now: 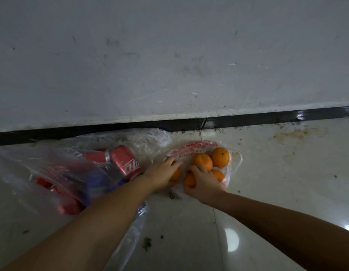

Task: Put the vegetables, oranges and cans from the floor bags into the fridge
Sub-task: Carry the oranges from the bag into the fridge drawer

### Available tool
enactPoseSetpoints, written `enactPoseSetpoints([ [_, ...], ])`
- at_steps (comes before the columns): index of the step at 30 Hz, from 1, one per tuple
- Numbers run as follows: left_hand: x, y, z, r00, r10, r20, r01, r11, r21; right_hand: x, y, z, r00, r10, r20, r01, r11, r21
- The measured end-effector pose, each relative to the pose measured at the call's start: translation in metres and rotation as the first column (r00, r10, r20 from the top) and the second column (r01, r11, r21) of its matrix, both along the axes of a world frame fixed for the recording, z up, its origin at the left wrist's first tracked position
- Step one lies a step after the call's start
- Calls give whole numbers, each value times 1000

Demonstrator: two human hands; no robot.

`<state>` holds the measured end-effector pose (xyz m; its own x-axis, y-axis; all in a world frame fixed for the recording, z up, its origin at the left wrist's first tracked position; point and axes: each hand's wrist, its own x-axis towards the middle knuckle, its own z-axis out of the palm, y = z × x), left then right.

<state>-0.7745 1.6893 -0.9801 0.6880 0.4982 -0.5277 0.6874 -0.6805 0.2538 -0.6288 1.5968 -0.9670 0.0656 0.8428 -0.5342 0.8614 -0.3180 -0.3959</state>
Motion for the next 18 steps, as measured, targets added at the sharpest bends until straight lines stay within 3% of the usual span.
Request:
enactPoseSetpoints([
  [3, -2, -9, 35, 983, 164, 83, -165, 986, 11, 9, -1, 35, 997, -41, 68, 34, 994, 106],
  [5, -6, -17, 71, 968, 237, 88, -235, 971, -30, 11, -3, 67, 993, -110, 51, 107, 992, 62],
  [9, -17, -31, 152, 976, 208, 63, -205, 977, -52, 0, -14, 142, 989, -149, 1, 149, 985, -89],
  [18, -51, -67, 366, 918, 391, 71, -384, 919, -92, -40, -41, 342, 987, -157, -40, 150, 980, -134],
])
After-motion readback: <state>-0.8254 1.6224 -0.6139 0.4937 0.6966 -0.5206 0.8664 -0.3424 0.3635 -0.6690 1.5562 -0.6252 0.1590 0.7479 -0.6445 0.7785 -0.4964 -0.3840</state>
